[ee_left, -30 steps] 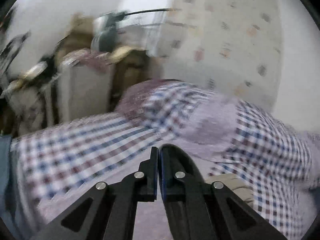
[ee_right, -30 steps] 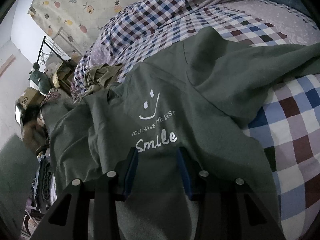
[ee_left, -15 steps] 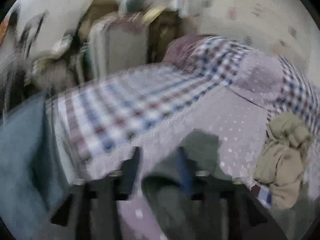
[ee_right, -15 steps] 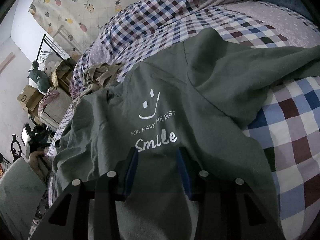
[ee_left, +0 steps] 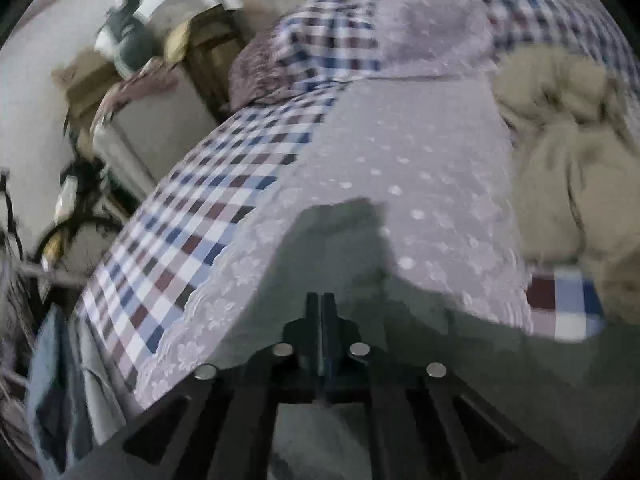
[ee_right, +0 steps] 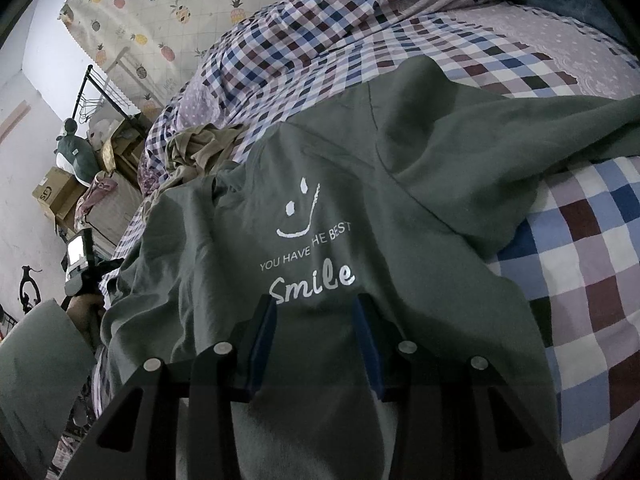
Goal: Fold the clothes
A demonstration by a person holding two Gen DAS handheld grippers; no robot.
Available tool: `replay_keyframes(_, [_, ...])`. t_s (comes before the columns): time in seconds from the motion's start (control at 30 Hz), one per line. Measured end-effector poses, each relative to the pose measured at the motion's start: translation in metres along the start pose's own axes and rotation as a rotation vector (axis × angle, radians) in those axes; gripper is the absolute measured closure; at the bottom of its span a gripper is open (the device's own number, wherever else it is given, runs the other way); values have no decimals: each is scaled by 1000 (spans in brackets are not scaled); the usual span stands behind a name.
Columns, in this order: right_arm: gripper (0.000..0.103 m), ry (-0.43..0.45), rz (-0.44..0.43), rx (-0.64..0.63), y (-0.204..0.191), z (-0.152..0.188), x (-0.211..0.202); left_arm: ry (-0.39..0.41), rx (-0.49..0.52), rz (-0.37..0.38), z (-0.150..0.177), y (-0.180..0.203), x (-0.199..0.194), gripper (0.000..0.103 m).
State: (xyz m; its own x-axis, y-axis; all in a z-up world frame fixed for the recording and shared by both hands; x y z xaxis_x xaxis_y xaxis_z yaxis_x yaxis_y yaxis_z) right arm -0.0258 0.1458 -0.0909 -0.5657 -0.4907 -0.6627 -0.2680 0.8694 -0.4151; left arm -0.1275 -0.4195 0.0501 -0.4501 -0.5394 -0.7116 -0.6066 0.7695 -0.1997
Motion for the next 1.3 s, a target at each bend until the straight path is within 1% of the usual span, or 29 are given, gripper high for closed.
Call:
replay_keyframes(0.07, [60,0,-3,1,1,0,0,-1,-75,0,-4,-17,3,103])
replay_keyframes(0.13, [60,0,-2,1,1,-1,0,9,-138,-25,-10,-39,3,103])
replay_keyframes(0.27, [60,0,0,-1,0,-1,1,14,-213,93,-14,-66,-2,103])
replay_keyframes(0.3, [60,-1,-1,-3,1,-2,1,6,-153,122,-10,-58,-2,103])
replay_keyframes(0.4, [60,0,1,-5,0,-2,1,25,11,125,3,-28,-12,98])
replay_keyframes(0.43, [60,0,1,-5,0,-2,1,28,45,129,7,-20,-13,90])
replay_keyframes(0.47, [60,-1,1,-6,1,-2,2,31,80,132,11,-12,-14,76])
replay_keyframes(0.5, [60,-1,1,-7,1,-2,2,35,114,136,15,-4,-15,68])
replay_keyframes(0.53, [60,-1,1,-8,1,-2,2,38,129,137,17,-1,-16,52])
replay_keyframes(0.57, [60,-1,1,-9,1,-2,2,42,151,140,20,5,-15,46])
replay_keyframes(0.7, [60,-2,-2,-8,2,-2,3,28,180,148,23,17,-11,46])
replay_keyframes(0.73, [60,-2,-3,-8,2,-2,3,20,190,141,24,20,-8,46])
replay_keyframes(0.8, [60,-2,-4,-7,3,-2,3,-6,195,103,27,19,0,46])
replay_keyframes(0.83, [60,-3,-4,-7,3,-3,4,-16,189,100,28,18,3,57])
replay_keyframes(0.87, [60,-3,-4,-7,3,-3,4,-21,175,96,27,15,4,85])
replay_keyframes(0.9, [60,-3,-4,-7,3,-3,4,-26,160,91,27,12,5,93])
replay_keyframes(0.93, [60,-3,-4,-7,2,-3,4,-31,145,87,26,10,7,93])
replay_keyframes(1.0, [60,-3,-4,-7,2,-3,5,-2,88,101,23,-1,0,93])
replay_keyframes(1.07, [60,-3,-5,-7,2,-3,5,24,3,116,16,-17,-6,93])
replay_keyframes(1.1, [60,-3,-5,-7,2,-3,5,48,-85,120,12,-34,-11,93])
replay_keyframes(1.13, [60,-2,-5,-7,2,-3,5,64,-143,117,9,-46,-12,93])
replay_keyframes(1.2, [60,-3,-4,-8,2,-3,5,88,-314,91,5,-82,-13,93])
replay_keyframes(1.23, [60,-3,-4,-9,2,-3,5,90,-409,76,10,-101,-10,93])
replay_keyframes(1.3, [60,-3,-4,-10,2,-3,5,56,-601,27,17,-138,-2,93])
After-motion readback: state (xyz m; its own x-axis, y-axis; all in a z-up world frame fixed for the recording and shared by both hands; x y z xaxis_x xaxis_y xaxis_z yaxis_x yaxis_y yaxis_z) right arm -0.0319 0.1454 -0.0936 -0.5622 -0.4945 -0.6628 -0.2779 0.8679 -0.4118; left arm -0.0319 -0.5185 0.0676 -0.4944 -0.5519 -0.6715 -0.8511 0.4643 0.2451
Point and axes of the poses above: each gripper's, at about its wrist camera, not at the fingertips, and x roughly the way its jaws point, y to its right, z to its underside, the point moved 2 cm from there along x, roughly the way its jaws point, and after that the axes turned 10 degrees about -x, right-handed, at the moved point
